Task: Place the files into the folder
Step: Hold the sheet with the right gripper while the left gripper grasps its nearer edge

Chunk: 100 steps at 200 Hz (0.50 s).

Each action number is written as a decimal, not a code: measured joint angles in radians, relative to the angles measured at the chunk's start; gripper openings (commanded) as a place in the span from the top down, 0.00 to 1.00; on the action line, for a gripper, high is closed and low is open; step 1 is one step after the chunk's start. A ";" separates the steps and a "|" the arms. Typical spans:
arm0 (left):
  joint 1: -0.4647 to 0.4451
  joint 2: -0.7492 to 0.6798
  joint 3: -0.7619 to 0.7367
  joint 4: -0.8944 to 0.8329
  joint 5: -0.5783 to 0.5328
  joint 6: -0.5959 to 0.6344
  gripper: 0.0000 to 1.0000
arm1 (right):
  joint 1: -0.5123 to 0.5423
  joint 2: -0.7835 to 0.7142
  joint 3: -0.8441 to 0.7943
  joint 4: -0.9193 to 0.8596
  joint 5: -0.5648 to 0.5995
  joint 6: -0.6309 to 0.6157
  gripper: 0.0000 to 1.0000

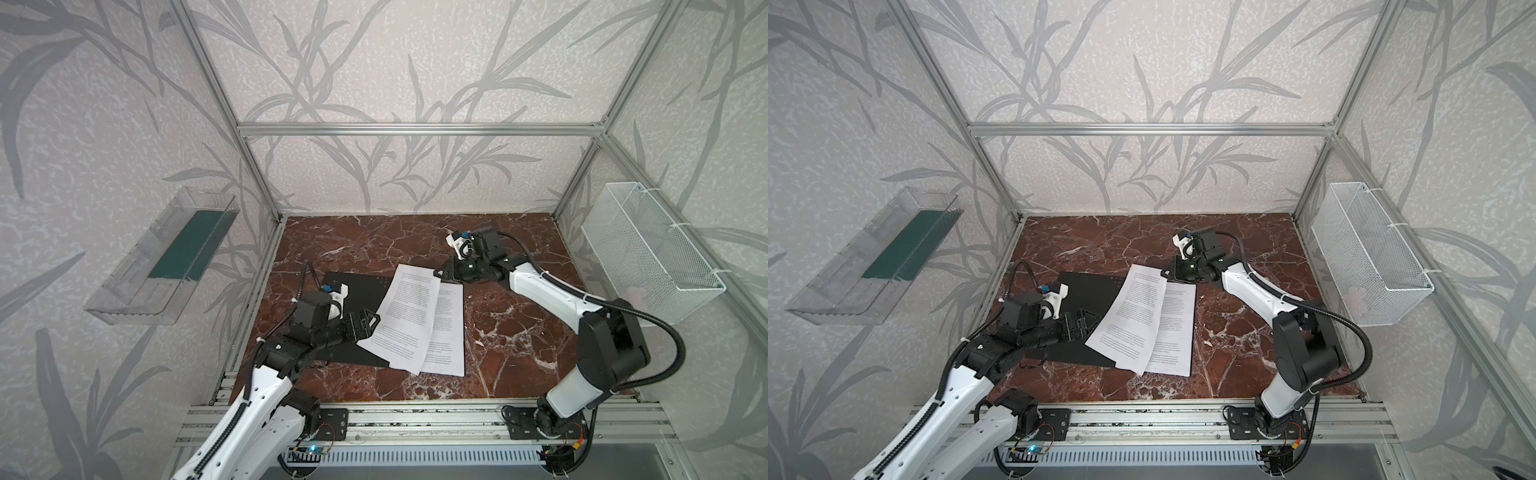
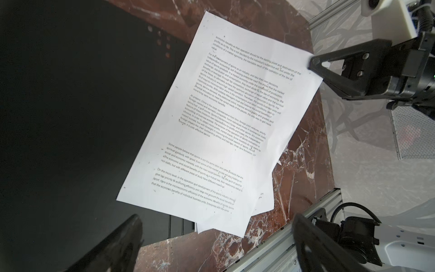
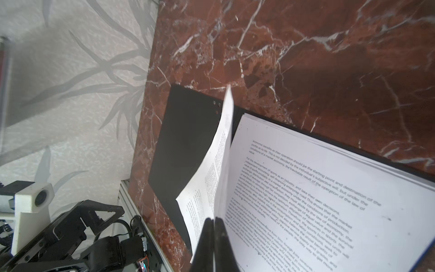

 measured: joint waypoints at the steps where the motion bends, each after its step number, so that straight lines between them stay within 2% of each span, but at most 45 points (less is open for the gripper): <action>1: -0.002 0.001 -0.004 0.003 0.000 -0.002 0.01 | 0.000 0.004 0.002 -0.001 0.000 -0.001 1.00; 37: -0.021 -0.005 -0.071 0.067 -0.015 -0.064 0.01 | 0.018 0.146 0.073 -0.018 -0.028 -0.025 1.00; 100: -0.021 -0.013 -0.166 0.144 -0.066 -0.129 0.01 | 0.079 0.187 0.193 -0.027 -0.054 -0.024 1.00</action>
